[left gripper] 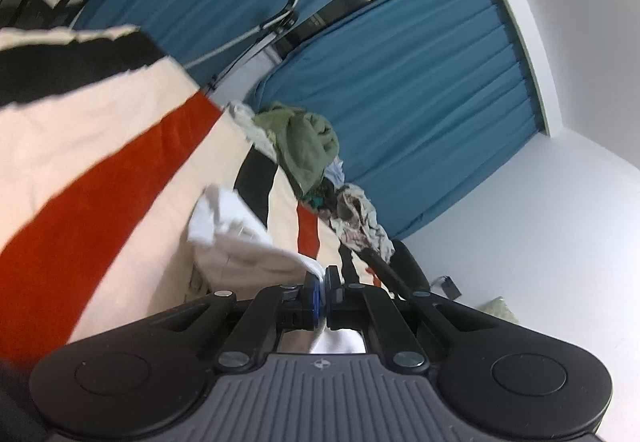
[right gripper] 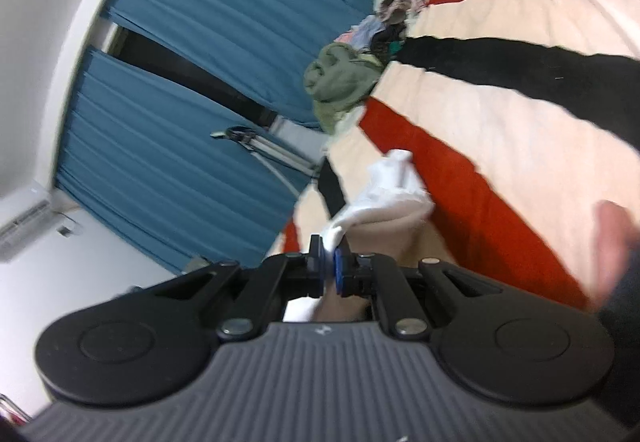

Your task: Fold clothes

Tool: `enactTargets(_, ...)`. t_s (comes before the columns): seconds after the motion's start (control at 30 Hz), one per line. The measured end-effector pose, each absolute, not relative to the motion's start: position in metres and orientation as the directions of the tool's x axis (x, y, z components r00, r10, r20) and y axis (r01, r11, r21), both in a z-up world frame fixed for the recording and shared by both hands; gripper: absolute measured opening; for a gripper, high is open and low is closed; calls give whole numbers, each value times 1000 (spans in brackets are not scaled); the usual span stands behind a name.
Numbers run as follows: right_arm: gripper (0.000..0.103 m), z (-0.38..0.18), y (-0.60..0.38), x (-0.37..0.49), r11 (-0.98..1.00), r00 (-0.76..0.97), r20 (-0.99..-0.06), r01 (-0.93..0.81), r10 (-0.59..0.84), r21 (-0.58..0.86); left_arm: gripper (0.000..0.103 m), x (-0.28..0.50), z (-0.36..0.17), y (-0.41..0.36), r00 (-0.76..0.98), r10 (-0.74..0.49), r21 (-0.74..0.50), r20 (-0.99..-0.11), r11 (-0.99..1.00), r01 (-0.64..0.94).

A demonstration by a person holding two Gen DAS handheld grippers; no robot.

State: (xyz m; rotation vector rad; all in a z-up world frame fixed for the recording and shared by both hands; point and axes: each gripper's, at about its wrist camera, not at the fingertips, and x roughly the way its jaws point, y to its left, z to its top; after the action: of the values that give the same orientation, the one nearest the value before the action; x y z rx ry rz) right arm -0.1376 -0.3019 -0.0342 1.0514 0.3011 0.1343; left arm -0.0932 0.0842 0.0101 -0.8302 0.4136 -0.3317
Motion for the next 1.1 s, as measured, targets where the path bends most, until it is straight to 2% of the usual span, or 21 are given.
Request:
enactTargets(0.2, 8, 9, -303, -57, 533, 944, -193, 21, 269, 846, 3, -19, 41, 75, 886, -393, -726, -244, 680, 102)
enactTargets(0.37, 8, 38, -288, 32, 699, 941, -259, 36, 216, 715, 3, 52, 56, 64, 900, -332, -679, -283, 732, 57)
enactTargets(0.63, 9, -7, -283, 120, 779, 927, -334, 78, 174, 622, 3, 136, 15, 47, 898, -271, -566, -345, 824, 31)
enactTargets(0.97, 10, -56, -284, 171, 806, 888, -414, 91, 199, 584, 2, 200, -40, 55, 875, -224, -476, -429, 879, -8)
enactTargets(1.07, 18, -70, -284, 186, 813, 875, -437, 95, 207, 574, 5, 205, -44, 56, 863, -240, -475, -445, 880, 0)
enactTargets(1.1, 28, -75, -285, 191, 815, 871, -445, 96, 209, 571, 11, 205, -45, 56, 858, -248, -476, -449, 880, 5)
